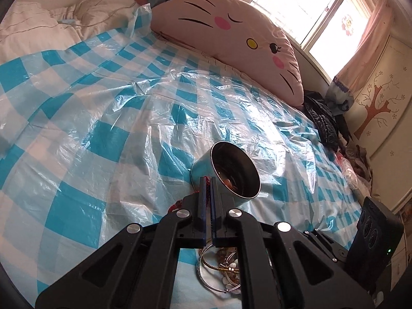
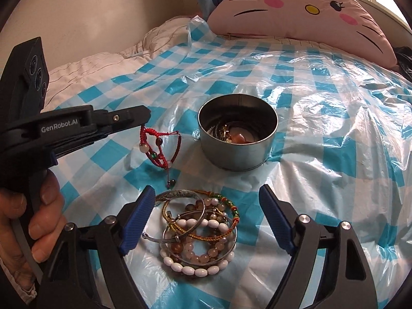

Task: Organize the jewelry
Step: 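Grasp the red beaded string bracelet with the left tool and lift it, then grasp the small red cord bracelet with the right tool while the left tool holds its bracelet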

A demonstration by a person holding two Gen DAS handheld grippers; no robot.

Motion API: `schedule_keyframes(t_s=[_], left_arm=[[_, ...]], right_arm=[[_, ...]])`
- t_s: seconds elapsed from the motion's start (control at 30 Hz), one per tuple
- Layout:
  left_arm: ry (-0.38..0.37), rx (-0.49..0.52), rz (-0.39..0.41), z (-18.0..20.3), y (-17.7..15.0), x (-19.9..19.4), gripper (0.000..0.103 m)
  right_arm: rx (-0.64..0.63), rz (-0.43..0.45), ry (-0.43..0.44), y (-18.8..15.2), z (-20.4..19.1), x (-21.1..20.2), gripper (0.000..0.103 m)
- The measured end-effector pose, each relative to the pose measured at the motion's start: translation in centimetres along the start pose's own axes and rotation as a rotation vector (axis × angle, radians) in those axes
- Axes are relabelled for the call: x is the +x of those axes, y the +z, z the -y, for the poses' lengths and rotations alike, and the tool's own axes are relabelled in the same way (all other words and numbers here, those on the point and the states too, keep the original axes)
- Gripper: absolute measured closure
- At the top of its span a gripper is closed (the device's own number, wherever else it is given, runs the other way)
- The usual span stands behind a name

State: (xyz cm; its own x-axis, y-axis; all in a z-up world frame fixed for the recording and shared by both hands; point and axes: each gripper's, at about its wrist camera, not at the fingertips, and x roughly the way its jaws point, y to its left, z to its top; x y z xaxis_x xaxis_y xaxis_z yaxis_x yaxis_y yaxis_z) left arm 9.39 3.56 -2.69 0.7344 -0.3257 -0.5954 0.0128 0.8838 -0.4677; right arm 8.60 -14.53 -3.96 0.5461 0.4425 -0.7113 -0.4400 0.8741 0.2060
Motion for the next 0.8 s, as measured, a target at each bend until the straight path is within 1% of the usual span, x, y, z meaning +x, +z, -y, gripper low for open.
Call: schedule_keyframes(t_s=[0.07, 0.1, 0.13, 0.17, 0.2, 0.23, 0.27, 0.3, 0.33, 0.37, 0.4, 0.43, 0.5, 0.57, 0.63, 0.67, 0.73, 0.8], left_arm=[[0.005, 0.002, -0.006, 0.0, -0.1, 0.0, 0.100], [0.069, 0.044, -0.034, 0.4, -0.3, 0.7, 0.100], [0.148, 0.109, -0.091, 0.9, -0.8, 1.9, 0.100], [0.222, 0.144, -0.153, 0.9, -1.5, 3.3, 0.100], [0.231, 0.136, -0.214, 0.6, -1.9, 4.3, 0.100], [0.208, 0.099, -0.221, 0.1, -1.9, 4.4, 0.100], [0.183, 0.064, -0.168, -0.3, -1.4, 3.3, 0.100], [0.125, 0.029, -0.087, -0.7, -0.7, 1.7, 0.100], [0.052, -0.005, -0.003, -1.0, -0.1, 0.0, 0.100], [0.002, -0.026, 0.068, -1.1, 0.3, -1.5, 0.100], [-0.015, -0.032, 0.114, -1.2, 0.5, -2.5, 0.100], [-0.020, -0.036, 0.131, -1.1, 0.5, -2.9, 0.100], [-0.028, -0.052, 0.127, -1.3, 0.5, -2.7, 0.100], [-0.056, -0.072, 0.131, -1.6, 0.7, -2.9, 0.100], [-0.107, -0.105, 0.119, -2.2, 0.8, -2.8, 0.100], [-0.138, -0.116, 0.089, -2.3, 0.9, -2.4, 0.100], [-0.114, -0.108, 0.059, -2.3, 0.6, -1.8, 0.100], [-0.126, -0.129, 0.082, -2.6, 0.7, -2.2, 0.100]], right_arm=[[0.004, -0.009, 0.000, 0.3, 0.1, 0.5, 0.023], [0.003, -0.013, -0.007, 0.4, 0.1, 0.6, 0.023], [0.000, -0.012, -0.028, 0.3, 0.1, 0.6, 0.023], [0.002, -0.010, -0.050, 0.3, 0.2, 0.5, 0.023], [0.011, -0.011, -0.063, 0.3, 0.5, 0.4, 0.023], [0.027, -0.014, -0.070, 0.2, 0.9, 0.4, 0.023], [0.043, -0.018, -0.076, 0.2, 1.3, 0.5, 0.023], [0.056, -0.020, -0.076, 0.1, 1.7, 0.5, 0.023], [0.066, -0.019, -0.070, 0.1, 1.9, 0.4, 0.023], [0.070, -0.018, -0.063, 0.2, 2.0, 0.4, 0.023], [0.070, -0.017, -0.058, 0.2, 2.0, 0.4, 0.023], [0.068, -0.017, -0.047, 0.2, 1.8, 0.4, 0.023], [0.058, -0.018, -0.018, 0.3, 1.5, 0.5, 0.023], [0.041, -0.019, -0.011, 0.3, 0.9, 0.7, 0.023], [0.038, -0.019, 0.011, 0.4, 0.5, 0.8, 0.023], [0.032, -0.013, 0.014, 0.4, 0.3, 0.7, 0.023], [0.022, -0.008, 0.017, 0.5, -0.1, 0.7, 0.023], [0.015, -0.020, 0.028, 0.6, -0.5, 1.0, 0.023]])
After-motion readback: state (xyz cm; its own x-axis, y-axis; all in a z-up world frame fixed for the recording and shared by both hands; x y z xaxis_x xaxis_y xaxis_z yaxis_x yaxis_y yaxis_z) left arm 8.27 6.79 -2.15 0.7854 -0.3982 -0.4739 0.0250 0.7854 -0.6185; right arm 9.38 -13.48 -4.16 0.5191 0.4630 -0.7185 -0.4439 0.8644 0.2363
